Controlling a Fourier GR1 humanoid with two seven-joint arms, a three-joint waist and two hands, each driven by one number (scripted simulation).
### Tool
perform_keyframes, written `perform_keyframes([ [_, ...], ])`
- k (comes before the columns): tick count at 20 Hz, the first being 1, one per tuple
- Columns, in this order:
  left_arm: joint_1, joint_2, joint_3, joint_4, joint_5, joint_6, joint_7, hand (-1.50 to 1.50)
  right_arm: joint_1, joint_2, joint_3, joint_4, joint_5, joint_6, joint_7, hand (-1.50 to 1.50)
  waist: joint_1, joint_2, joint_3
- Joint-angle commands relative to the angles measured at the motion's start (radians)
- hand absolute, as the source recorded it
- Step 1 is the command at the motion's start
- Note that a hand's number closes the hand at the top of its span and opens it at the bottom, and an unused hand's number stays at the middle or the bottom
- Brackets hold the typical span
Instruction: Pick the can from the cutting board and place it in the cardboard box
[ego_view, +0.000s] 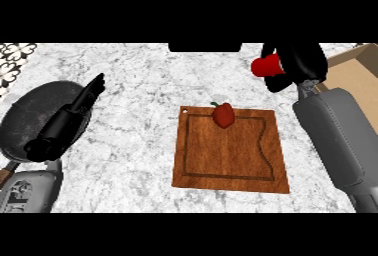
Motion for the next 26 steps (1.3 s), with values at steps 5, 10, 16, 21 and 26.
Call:
perform_keyframes([
  [5,0.007,0.011,0.016,-0.024,0.004,-0.003,0.019,0.0,-0.045,-0.082,-0.234,-0.078,-0.028,-0.085,0.219,1.5,-0.01,-0.003,0.0],
  [10,0.031,0.016,0.018,-0.038,0.027,-0.039,0.015,0.0,-0.076,-0.161,-0.336,0.039,-0.033,-0.126,0.212,1.5,0.008,0.004,0.0],
  [16,-0.077,0.023,0.042,0.031,0.015,-0.03,0.035,0.0,-0.085,-0.288,-0.421,0.156,-0.073,-0.113,0.12,1.5,0.0,0.005,0.0],
  [21,-0.021,-0.018,-0.008,-0.03,-0.017,-0.005,0.041,0.0,-0.09,-0.407,-0.423,0.382,-0.061,0.0,0.007,1.5,0.016,0.009,0.001],
  [26,0.008,0.001,0.004,-0.042,-0.001,-0.032,0.012,0.0,-0.086,-0.46,-0.452,0.548,-0.105,0.153,-0.055,1.5,0.028,0.01,0.001],
])
